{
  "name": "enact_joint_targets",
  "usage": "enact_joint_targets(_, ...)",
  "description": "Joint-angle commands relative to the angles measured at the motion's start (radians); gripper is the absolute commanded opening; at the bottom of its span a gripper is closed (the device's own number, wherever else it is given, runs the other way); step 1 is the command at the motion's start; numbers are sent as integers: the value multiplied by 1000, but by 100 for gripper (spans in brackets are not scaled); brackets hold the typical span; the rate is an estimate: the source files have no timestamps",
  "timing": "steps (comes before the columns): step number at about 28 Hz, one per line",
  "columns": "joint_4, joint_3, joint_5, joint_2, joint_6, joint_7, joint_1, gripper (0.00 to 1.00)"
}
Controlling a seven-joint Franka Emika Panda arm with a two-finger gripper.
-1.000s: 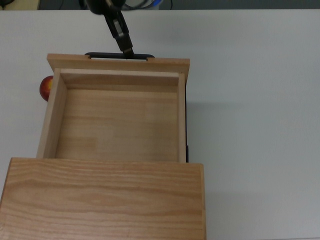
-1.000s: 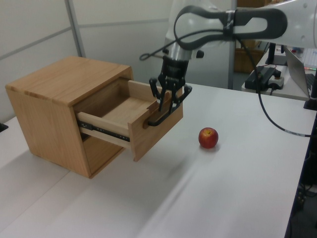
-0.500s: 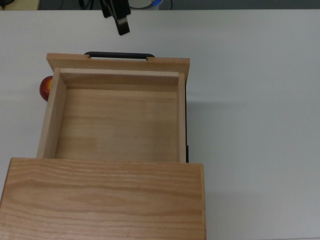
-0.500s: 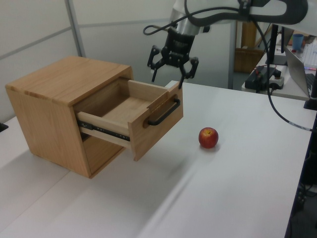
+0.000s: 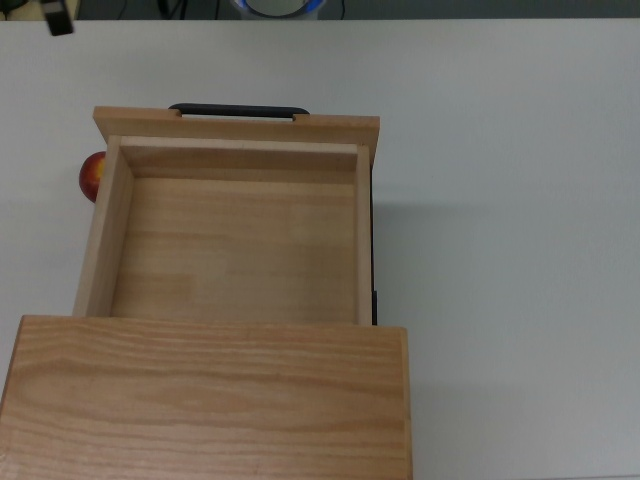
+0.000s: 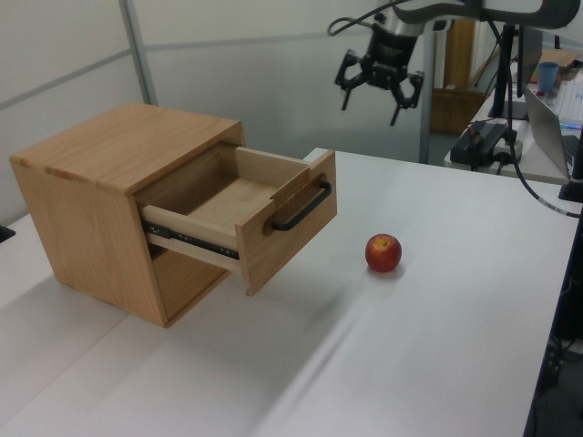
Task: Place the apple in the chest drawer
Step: 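Move the open gripper over the red apple and lower it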
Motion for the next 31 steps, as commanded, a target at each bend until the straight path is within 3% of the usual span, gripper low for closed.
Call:
enact_joint_targets(1, -6, 3, -10, 23, -35, 96, -64, 100)
enact_joint_targets(10, -15, 3, -15, 150, -46, 343, -112, 100)
enact_joint_targets(19, -53, 8, -39, 249, 6, 396, -83, 100)
enact_joint_targets(23, -87, 9, -79, 279, 69, 394, -69, 100)
enact_joint_targets(29, -90, 14, -177, 353, 106, 396, -30, 100)
enact_joint_targets(31, -99, 14, -186, 359, 118, 394, -24, 100)
